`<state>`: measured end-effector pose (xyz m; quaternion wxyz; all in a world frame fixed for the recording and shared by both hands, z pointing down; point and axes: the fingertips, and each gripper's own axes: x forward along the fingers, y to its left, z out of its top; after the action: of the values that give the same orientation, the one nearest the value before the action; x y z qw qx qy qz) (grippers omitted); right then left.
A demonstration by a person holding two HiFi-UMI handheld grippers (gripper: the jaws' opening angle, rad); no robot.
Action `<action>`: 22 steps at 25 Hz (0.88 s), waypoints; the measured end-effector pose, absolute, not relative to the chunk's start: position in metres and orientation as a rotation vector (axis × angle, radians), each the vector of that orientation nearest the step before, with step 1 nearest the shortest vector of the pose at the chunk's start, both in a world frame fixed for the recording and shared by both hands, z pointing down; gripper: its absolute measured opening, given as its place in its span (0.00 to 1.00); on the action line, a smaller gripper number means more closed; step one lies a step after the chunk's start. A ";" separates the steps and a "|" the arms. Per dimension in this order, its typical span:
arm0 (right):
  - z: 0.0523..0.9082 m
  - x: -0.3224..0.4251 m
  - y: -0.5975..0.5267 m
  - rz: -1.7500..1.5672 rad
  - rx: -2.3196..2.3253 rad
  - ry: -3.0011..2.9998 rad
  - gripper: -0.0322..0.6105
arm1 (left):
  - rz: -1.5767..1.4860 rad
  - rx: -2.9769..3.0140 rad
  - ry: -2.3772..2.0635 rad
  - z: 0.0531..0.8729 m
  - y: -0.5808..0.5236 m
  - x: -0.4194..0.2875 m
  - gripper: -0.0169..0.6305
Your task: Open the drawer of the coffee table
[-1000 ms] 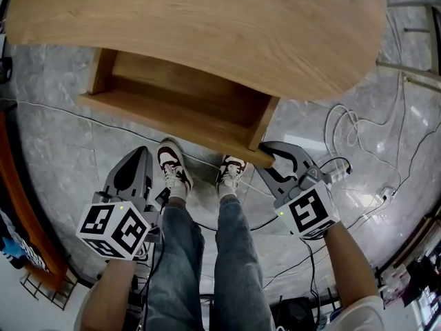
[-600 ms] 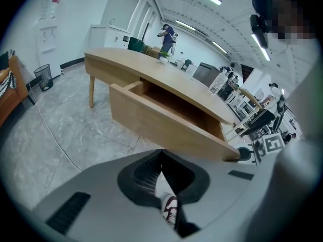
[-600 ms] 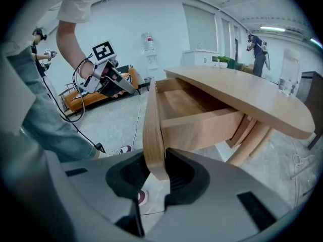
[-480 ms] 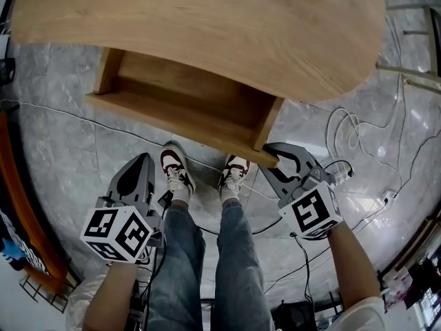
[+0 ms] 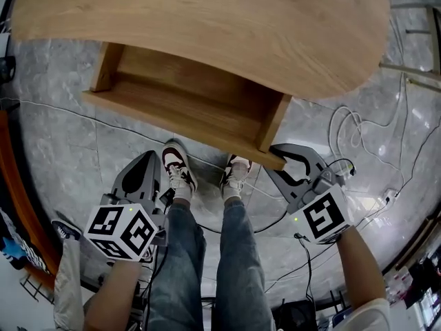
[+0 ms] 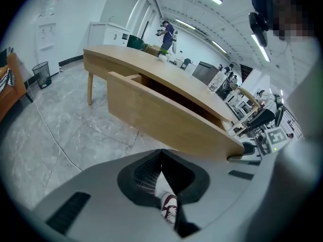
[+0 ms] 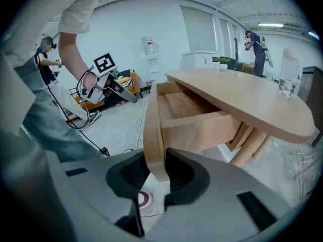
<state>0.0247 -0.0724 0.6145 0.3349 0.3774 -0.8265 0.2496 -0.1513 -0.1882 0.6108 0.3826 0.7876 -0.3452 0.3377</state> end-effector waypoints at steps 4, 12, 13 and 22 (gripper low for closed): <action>0.613 0.026 -0.070 0.643 1.007 -2.137 0.18 | 0.855 2.001 -0.874 0.609 -0.185 -0.150 0.01; 0.623 0.000 -0.053 0.680 0.972 -2.138 0.18 | 0.867 1.988 -0.879 0.612 -0.182 -0.159 0.01; 0.623 -0.008 -0.048 0.688 0.959 -2.145 0.18 | 0.869 1.988 -0.878 0.612 -0.182 -0.161 0.01; 0.635 -0.041 -0.023 0.736 0.946 -2.149 0.19 | 0.903 1.968 -0.880 0.616 -0.175 -0.186 0.01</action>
<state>-0.0415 -0.0231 0.6347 0.3340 0.3624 -0.8232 0.2818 -0.1855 -0.1745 0.6156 0.3914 0.7749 -0.3464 0.3556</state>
